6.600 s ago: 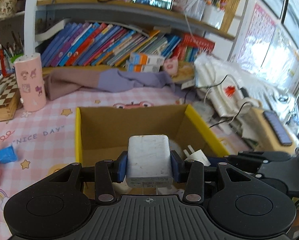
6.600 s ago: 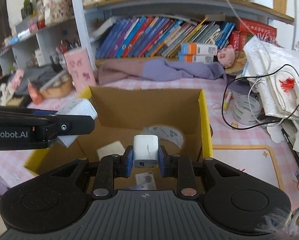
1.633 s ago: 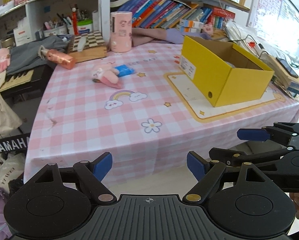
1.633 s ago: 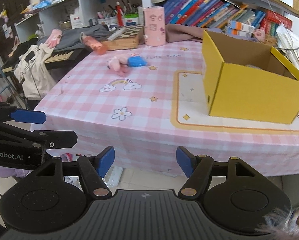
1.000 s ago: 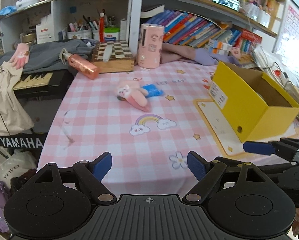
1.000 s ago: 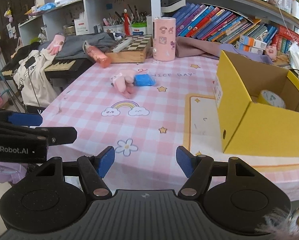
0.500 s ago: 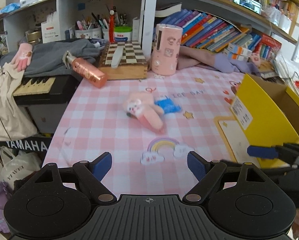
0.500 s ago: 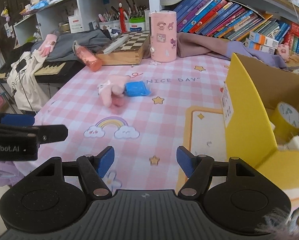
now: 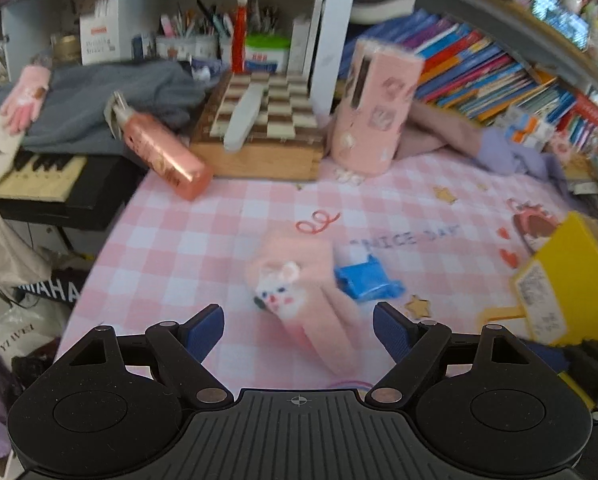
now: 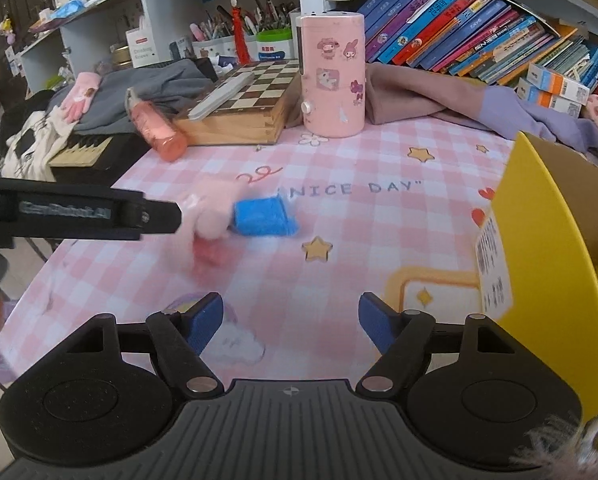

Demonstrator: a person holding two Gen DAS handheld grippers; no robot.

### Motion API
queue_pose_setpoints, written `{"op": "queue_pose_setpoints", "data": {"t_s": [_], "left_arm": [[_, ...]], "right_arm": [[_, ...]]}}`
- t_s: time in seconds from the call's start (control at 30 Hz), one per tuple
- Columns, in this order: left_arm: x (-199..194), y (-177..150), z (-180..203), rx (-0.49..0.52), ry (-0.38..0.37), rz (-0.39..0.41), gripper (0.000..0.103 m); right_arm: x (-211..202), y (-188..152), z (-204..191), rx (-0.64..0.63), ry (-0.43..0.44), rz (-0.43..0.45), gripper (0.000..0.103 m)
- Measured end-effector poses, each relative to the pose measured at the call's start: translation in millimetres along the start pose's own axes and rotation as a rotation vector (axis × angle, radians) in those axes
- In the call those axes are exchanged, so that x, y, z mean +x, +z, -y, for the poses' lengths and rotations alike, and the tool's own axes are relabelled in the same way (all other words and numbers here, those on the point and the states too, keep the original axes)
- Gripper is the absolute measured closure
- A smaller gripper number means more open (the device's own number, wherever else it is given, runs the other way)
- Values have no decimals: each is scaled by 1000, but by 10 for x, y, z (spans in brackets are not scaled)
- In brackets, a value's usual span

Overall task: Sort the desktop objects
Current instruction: 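Move the left tool to the pink plush bunny while the right tool approaches the blue item, then close the left tool on the pink plush bunny while the right tool grips the blue item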

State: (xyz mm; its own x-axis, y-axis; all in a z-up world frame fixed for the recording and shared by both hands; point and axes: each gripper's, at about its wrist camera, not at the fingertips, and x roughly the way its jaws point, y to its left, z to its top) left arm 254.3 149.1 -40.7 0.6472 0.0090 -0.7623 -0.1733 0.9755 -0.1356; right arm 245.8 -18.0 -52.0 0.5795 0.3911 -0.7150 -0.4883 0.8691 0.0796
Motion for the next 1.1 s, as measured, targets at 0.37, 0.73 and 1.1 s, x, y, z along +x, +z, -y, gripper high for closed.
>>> {"op": "queue_pose_setpoints", "data": {"t_s": [0.37,0.73,1.1], "left_arm": [[578,181,-120,-87,23,-76,25],[486,198,-323,-84,-2,-82,84],[353,133,-433,-174,-52,-92,86]], "right_arm": [[564,355,-86,-51,9,-20,30],[916,520,-204,-84,41,-40,30],[1026,545,-116,-107,48,-38,61]]}}
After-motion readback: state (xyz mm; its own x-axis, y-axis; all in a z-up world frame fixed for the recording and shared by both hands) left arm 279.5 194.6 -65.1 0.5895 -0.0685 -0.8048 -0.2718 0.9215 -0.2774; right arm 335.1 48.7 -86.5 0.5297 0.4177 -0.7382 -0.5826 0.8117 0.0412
